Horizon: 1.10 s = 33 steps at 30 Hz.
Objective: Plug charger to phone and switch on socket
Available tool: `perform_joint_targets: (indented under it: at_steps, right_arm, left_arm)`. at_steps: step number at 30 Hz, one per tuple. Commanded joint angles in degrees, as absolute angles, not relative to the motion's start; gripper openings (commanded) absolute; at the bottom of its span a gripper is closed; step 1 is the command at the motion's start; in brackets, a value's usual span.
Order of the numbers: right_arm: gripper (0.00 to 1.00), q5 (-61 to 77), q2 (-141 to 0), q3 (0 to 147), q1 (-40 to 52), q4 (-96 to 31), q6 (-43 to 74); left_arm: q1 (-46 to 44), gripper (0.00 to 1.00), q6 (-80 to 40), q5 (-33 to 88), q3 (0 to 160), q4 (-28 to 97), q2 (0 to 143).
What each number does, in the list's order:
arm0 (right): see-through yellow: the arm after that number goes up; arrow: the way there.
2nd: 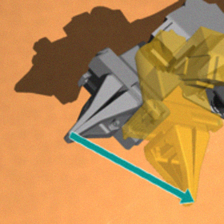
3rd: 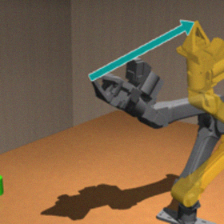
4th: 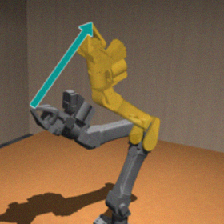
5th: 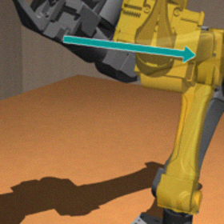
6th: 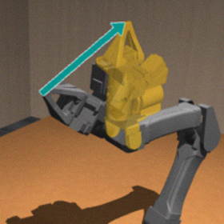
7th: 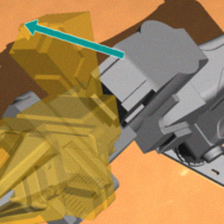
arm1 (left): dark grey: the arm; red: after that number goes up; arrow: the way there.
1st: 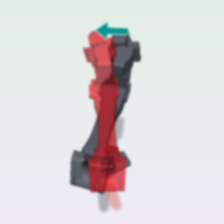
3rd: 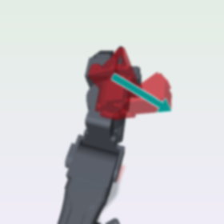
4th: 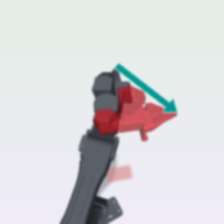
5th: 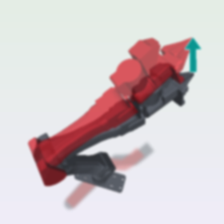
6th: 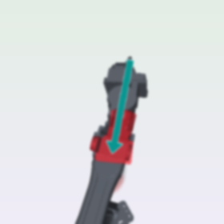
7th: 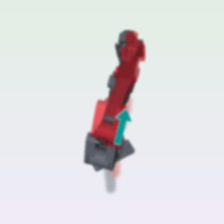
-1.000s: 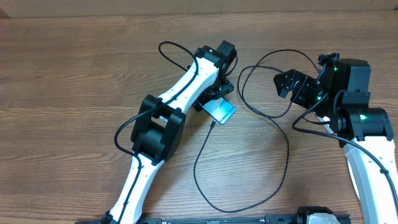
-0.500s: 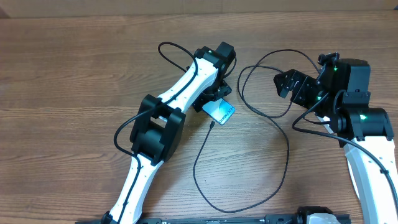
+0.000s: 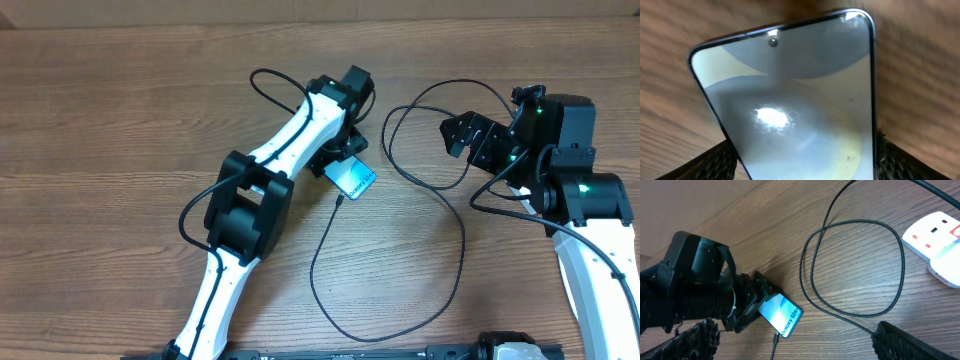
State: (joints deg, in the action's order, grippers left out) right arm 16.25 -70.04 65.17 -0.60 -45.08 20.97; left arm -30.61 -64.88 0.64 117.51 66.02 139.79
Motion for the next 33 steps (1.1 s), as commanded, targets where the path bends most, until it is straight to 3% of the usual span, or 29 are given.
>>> perform_joint_targets:
  at_steps: [1,10,20,26,33]
  right_arm:
    - [1.00,15.9,-70.2,65.8,-0.4,-44.9,21.3]
    - [1.00,15.9,-70.2,65.8,-0.4,-44.9,21.2]
    - [1.00,15.9,-70.2,65.8,-0.4,-44.9,21.3]
    - [1.00,15.9,-70.2,65.8,-0.4,-44.9,21.2]
    - [1.00,15.9,-70.2,65.8,-0.4,-44.9,21.2]
  left_arm:
    - [-25.9,0.79,-61.0,-4.3,115.2,65.6,142.2]
    - [-17.9,0.79,-49.9,-5.5,115.2,65.5,142.2]
    - [-13.5,0.74,-22.7,-2.9,115.2,67.7,142.2]
    - [-13.5,0.80,-7.7,-3.6,115.2,70.3,142.2]
    - [-13.5,0.87,-4.2,-5.9,115.2,72.2,142.2]
